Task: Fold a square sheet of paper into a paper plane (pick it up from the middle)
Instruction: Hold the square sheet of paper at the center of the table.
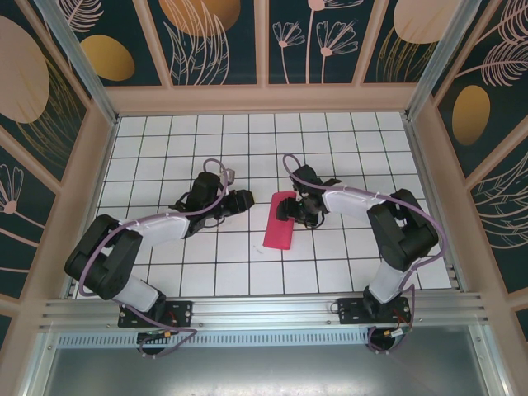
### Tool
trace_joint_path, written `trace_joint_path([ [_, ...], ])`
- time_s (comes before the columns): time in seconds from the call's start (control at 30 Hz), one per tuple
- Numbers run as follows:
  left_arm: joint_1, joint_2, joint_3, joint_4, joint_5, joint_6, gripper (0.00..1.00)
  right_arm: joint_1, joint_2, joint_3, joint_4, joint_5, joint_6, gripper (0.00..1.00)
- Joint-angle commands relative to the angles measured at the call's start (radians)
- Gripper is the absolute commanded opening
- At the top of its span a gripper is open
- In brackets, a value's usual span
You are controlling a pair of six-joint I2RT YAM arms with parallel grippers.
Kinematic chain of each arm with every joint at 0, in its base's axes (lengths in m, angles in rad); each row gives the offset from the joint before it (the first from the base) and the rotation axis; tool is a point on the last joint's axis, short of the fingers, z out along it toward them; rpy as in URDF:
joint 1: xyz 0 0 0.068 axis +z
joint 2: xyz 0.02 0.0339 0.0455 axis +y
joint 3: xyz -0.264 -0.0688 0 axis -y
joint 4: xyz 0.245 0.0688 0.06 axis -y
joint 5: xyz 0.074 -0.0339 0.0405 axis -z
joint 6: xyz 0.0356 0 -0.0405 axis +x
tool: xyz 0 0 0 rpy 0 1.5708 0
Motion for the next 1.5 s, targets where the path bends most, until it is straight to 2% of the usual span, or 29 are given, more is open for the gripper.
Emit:
trace_joint_path([
  [0.0, -0.005, 0.01, 0.027, -0.001, 0.019, 0.005, 0.4, 0.007, 0.052, -0.008, -0.038, 0.029, -0.031, 0.71],
  [0.47, -0.011, 0.032, 0.047, -0.016, 0.039, 0.01, 0.38, 0.007, 0.118, 0.025, -0.099, 0.093, -0.022, 0.7],
  [1.13, -0.023, 0.073, 0.078, -0.024, 0.059, 0.011, 0.38, 0.018, 0.136, 0.037, -0.11, 0.108, -0.054, 0.7],
  [1.47, -0.094, 0.206, 0.208, -0.185, 0.004, 0.018, 0.21, 0.02, 0.146, 0.029, -0.104, 0.114, -0.04, 0.71],
])
